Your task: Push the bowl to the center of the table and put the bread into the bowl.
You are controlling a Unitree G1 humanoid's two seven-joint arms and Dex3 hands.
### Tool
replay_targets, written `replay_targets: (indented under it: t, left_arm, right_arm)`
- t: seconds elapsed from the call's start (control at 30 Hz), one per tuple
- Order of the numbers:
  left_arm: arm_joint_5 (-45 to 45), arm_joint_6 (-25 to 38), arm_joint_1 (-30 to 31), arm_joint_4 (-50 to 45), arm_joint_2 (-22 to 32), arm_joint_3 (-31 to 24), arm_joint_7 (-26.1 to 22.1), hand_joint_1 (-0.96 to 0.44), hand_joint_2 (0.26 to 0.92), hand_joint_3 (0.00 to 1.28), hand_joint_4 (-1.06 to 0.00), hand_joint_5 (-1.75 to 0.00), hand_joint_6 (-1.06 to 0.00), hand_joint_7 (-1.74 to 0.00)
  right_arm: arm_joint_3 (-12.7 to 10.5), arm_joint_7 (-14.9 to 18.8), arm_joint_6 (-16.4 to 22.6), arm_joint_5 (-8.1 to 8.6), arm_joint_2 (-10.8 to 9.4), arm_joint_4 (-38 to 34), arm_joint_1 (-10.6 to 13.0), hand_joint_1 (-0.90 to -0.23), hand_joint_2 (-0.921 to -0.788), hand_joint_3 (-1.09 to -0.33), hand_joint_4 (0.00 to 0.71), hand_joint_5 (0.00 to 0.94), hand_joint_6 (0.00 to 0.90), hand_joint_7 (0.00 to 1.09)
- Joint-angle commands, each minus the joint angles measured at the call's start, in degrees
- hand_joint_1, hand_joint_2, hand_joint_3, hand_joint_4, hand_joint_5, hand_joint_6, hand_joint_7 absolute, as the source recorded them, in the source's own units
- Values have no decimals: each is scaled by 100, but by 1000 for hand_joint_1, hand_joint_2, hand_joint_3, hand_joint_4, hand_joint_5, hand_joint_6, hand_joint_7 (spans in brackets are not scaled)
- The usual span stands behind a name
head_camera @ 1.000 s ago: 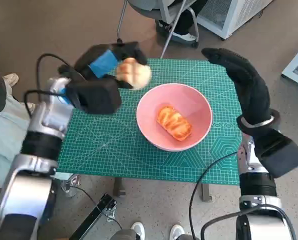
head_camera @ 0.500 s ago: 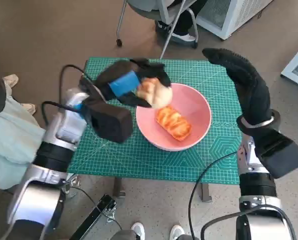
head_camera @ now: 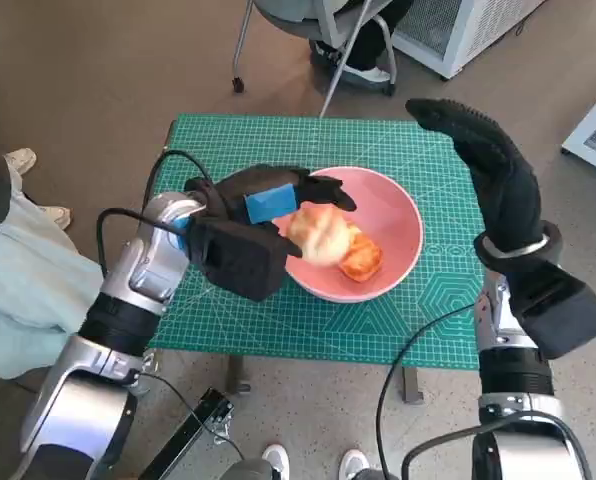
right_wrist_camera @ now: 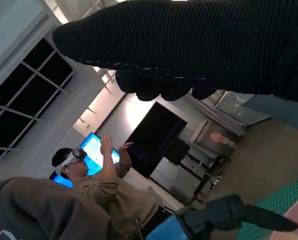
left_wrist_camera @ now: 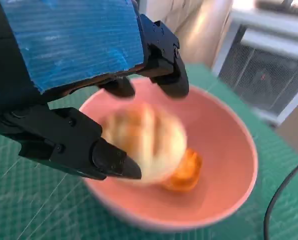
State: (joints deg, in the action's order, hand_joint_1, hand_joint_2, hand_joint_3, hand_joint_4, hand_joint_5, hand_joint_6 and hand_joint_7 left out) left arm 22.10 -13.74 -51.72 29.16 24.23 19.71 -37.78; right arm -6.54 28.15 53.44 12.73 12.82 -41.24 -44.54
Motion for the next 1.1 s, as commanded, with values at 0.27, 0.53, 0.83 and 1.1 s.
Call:
replay_targets:
  t: [0.27, 0.53, 0.83, 1.1]
  left_arm:
    - [-889, -191, 248, -28, -101, -571, -9, -335, 906, 34, -186, -22, -285, -184]
    - [-1843, -228, 545, -1, -349, -1258, 153, -330, 920, 90, -348, -74, -376, -220]
    - [-2621, -643, 1162, -391, -930, -2047, 1039, -357, 921, 158, -455, -96, -408, -310]
    - [-3031, -1231, 1667, -728, -1629, -2457, 1873, -359, 921, 244, -429, -94, -176, -712]
  right_arm:
    - [-10, -92, -27, -130, -1, -62, 106, -654, -921, -775, 289, 0, -1, 704]
    - [-21, -217, -1, -235, -12, -80, 109, -649, -921, -775, 289, 0, -1, 704]
    - [-28, -446, -81, -305, -32, -16, 104, -624, -921, -781, 273, 0, -1, 698]
    - [-69, -719, -121, -361, -67, -6, 117, -621, -921, -788, 267, 2, -1, 687]
